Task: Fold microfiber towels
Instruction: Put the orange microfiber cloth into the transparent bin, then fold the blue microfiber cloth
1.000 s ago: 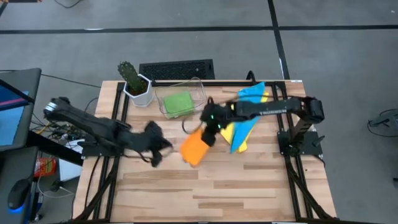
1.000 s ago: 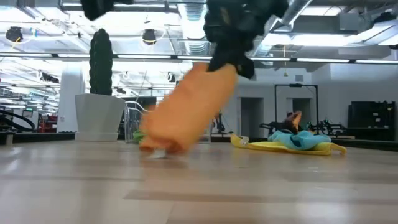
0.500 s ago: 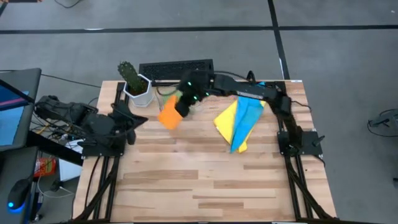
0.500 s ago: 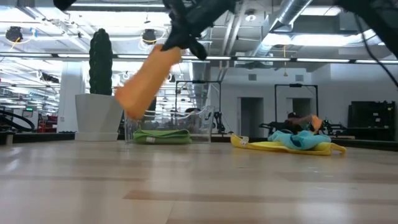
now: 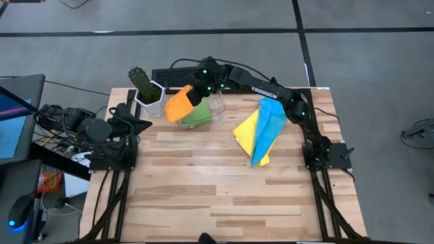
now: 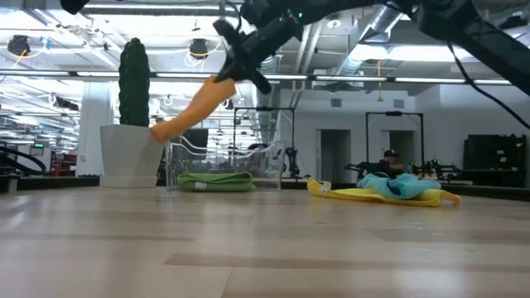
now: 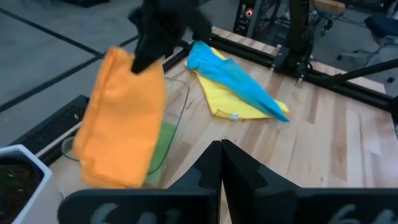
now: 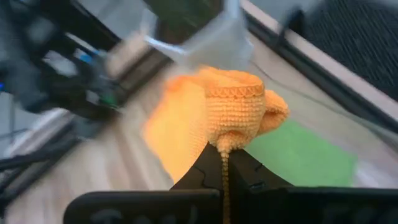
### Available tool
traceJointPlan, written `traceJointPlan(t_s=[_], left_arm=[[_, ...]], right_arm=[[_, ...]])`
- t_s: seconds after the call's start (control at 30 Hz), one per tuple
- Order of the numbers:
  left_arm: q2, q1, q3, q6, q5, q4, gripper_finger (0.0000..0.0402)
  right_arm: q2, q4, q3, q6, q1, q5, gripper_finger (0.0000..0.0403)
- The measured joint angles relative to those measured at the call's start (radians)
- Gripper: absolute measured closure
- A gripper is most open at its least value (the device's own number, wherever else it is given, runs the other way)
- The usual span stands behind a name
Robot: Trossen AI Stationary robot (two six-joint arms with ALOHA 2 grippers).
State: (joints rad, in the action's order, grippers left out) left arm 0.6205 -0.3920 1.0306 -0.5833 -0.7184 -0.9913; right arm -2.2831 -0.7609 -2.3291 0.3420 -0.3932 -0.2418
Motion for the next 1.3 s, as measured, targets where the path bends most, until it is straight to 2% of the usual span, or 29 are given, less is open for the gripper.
traceJointPlan(t_s=[0.33,0.57,0.8,0.93,1.13,1.3], left_arm=[[-0.002,0.000,0.000,0.026,-0.030,-0.005,0.0401],[-0.001,0.000,0.000,-0.004,-0.057,-0.005,0.0401],[0.001,0.000,0.000,-0.024,-0.101,-0.005,0.0401],[0.001,0.000,0.000,-0.040,-0.102,-0.006,0.0401],[0.001,0.000,0.000,-0.099,-0.102,-0.033,0.0400],[0.001,0.000,0.000,-0.174,-0.107,-0.077,0.0373]], right_arm=[[-0.159,-0.049,0.002,0.001,-0.044,-0.019,0.0386],[-0.168,-0.165,0.003,-0.030,-0.066,0.028,0.0386],[-0.149,-0.162,-0.001,-0.054,-0.072,0.058,0.0382],[-0.156,-0.201,0.002,-0.055,-0.074,0.065,0.0338],[-0.133,-0.247,0.002,-0.055,-0.081,0.065,0.0242],[-0.052,-0.322,0.002,-0.060,-0.097,0.065,0.0171]])
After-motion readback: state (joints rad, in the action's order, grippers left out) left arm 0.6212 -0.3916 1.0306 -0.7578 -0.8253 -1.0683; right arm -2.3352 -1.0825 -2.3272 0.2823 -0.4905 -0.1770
